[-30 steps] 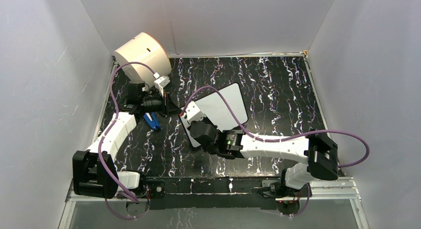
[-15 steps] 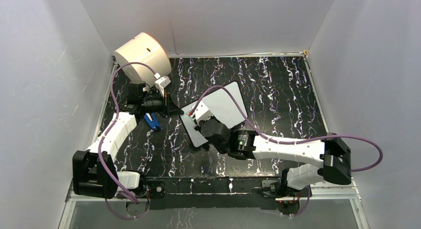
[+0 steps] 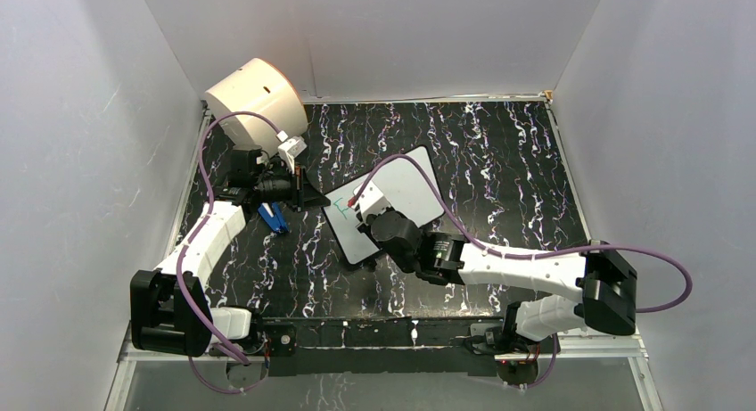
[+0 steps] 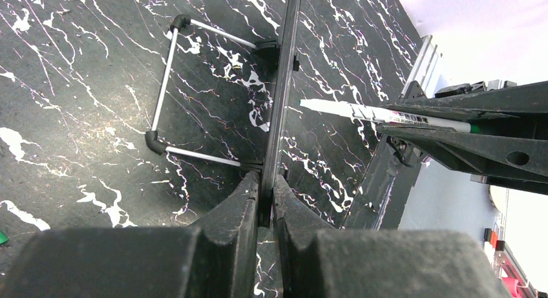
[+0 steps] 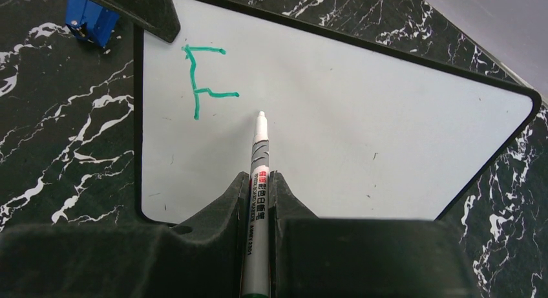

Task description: Write a sentence on the whiteboard

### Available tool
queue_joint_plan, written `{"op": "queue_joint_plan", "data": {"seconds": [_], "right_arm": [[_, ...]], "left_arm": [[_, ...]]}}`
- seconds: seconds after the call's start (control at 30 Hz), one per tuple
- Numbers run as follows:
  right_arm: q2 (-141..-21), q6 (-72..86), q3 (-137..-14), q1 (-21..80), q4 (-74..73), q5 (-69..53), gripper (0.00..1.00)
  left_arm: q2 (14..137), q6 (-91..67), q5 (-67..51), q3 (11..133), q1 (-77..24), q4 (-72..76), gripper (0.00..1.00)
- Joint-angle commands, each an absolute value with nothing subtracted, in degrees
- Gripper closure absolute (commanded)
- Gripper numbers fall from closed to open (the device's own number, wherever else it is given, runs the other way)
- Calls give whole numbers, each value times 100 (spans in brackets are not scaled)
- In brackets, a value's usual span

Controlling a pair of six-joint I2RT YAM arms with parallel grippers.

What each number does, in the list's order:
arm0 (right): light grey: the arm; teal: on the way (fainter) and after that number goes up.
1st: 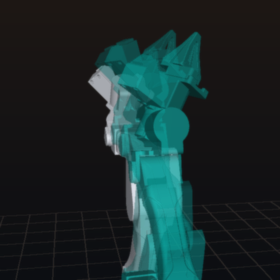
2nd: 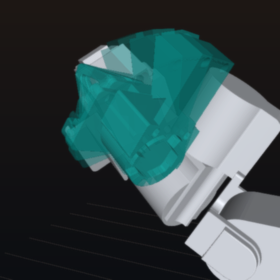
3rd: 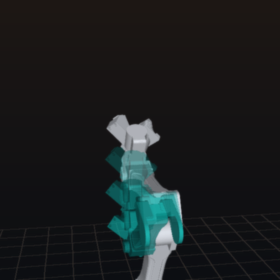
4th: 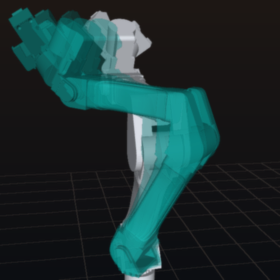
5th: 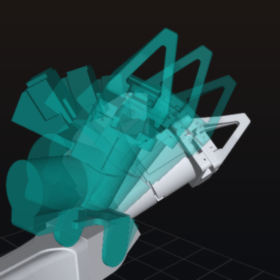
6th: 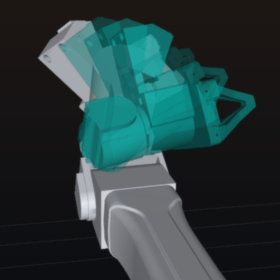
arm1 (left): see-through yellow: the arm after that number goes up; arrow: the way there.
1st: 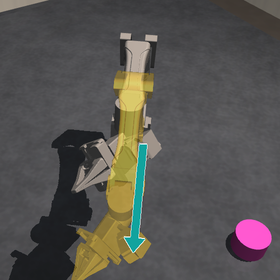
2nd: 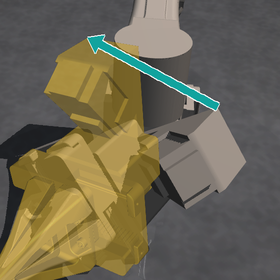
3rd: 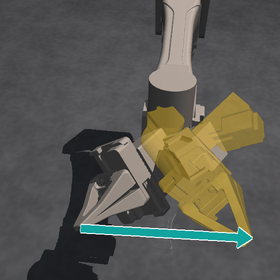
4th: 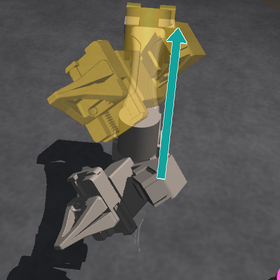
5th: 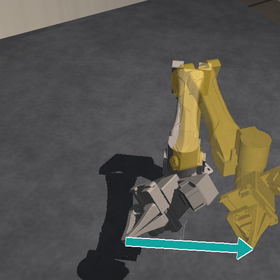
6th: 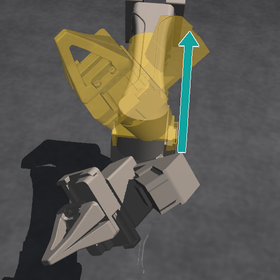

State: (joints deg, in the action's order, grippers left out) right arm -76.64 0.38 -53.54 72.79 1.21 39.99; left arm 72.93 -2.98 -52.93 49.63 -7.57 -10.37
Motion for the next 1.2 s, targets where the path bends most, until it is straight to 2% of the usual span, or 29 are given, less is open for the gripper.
{"op": "queue_joint_plan", "data": {"seconds": [0.0, 0.53, 1.17], "right_arm": [[-7413, -200, -5245, 7209, 796, 3861, 100], [-7319, -562, -5027, 7196, 1365, 3731, 100], [-7609, -551, -5190, 7195, 1195, 3965, 100]], "left_arm": [[7403, -216, -4965, 5036, -765, -1354, 100], [7437, -205, -4986, 5037, -765, -1374, 100], [7444, -192, -4916, 5034, -765, -1393, 100]]}}
